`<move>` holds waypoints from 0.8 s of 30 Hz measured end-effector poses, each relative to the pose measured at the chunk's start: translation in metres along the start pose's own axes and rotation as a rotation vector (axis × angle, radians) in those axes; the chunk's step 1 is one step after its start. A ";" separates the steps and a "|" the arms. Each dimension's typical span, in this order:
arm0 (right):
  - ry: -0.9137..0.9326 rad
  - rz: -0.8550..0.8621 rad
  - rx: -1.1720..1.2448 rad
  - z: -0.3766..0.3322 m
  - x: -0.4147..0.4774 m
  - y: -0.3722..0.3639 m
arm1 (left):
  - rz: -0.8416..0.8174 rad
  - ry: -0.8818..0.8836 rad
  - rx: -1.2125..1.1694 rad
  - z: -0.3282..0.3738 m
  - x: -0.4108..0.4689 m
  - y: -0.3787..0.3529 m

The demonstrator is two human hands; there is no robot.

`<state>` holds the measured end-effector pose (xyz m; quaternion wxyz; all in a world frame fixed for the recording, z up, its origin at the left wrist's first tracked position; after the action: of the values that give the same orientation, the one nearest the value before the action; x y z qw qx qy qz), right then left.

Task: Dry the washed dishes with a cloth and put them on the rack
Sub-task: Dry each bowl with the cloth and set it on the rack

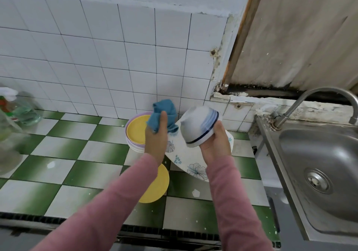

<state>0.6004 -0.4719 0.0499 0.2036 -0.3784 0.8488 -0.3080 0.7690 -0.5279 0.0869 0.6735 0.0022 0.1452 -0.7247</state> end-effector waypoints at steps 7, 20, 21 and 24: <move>0.101 -0.107 -0.414 -0.004 -0.018 -0.031 | -0.326 -0.497 0.601 0.018 -0.016 -0.060; 0.123 -0.094 -0.485 -0.021 -0.032 -0.035 | -0.306 -0.261 0.490 0.030 0.005 -0.053; 0.122 -0.088 -0.481 -0.022 -0.032 -0.034 | -0.297 -0.271 0.514 0.032 0.005 -0.052; 0.097 -0.070 -0.412 -0.024 -0.031 -0.033 | -0.332 -0.658 0.685 0.047 -0.019 -0.059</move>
<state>0.6228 -0.4566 0.0936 0.0700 -0.4260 0.8890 -0.1529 0.7221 -0.5162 0.1482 0.5199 -0.0286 -0.3227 -0.7904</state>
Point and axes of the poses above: each hand's wrist, its own x-axis towards the middle knuckle, its own y-axis out of the back of the hand, z = x × y, the point moved 8 cm from there along x, towards the middle knuckle, and after that the axes turned 11 degrees about y, right-handed, at the moved point
